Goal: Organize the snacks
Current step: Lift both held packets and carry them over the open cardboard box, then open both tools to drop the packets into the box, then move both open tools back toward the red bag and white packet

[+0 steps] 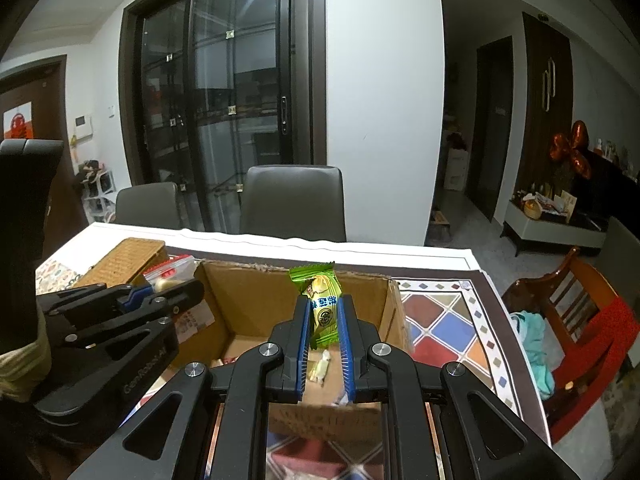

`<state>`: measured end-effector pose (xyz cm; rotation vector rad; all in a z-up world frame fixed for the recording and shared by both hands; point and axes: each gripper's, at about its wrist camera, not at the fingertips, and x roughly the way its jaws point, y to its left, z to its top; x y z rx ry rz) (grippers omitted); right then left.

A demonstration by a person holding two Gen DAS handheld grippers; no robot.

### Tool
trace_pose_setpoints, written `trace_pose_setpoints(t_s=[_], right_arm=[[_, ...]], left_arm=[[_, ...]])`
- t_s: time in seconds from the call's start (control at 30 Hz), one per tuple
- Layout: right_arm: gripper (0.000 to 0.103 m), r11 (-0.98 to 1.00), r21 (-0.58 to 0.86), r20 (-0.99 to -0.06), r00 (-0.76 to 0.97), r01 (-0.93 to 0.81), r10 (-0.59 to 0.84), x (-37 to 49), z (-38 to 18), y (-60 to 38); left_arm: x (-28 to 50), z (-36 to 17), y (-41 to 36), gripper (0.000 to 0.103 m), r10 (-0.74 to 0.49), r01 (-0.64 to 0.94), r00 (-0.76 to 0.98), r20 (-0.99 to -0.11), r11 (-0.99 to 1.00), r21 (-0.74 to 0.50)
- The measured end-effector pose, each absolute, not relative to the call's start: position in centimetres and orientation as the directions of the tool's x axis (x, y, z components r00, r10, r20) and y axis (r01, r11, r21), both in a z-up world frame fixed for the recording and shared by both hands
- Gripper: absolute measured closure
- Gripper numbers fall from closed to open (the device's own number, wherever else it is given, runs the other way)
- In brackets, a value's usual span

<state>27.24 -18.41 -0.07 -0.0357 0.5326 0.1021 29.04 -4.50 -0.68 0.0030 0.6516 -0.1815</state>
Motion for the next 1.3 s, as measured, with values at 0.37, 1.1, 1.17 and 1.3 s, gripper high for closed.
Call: trace_pose_setpoints(t_s=[0.37, 1.1, 1.17, 1.3], right_arm=[[0.088, 0.994, 0.003, -0.529, 0.844, -0.105, 0.091, 29.6, -1.3, -18.5], [0.041, 1.0, 0.01, -0.539, 0.842, -0.019, 0.021, 29.7, -1.4, -19.5], [0.039, 1.0, 0.007, -0.538, 0.843, -0.016, 0.017, 29.5, -1.2, -19.4], [0.035, 1.0, 0.004, -0.534, 0.846, -0.004, 0.006, 28.7, -0.7, -19.5]], left_arm=[[31.1, -2.0, -4.9, 0.091, -0.166, 0.173, 0.765, -0.622, 0.984, -0.049], [30.4, -2.0, -4.7, 0.038, -0.129, 0.158, 0.774, -0.62, 0.987, -0.007], [30.1, -1.8, -4.6, 0.038, -0.124, 0.154, 0.775, -0.62, 0.988, -0.006], [29.3, -1.3, -4.2, 0.034, -0.117, 0.142, 0.781, -0.613, 0.99, -0.008]])
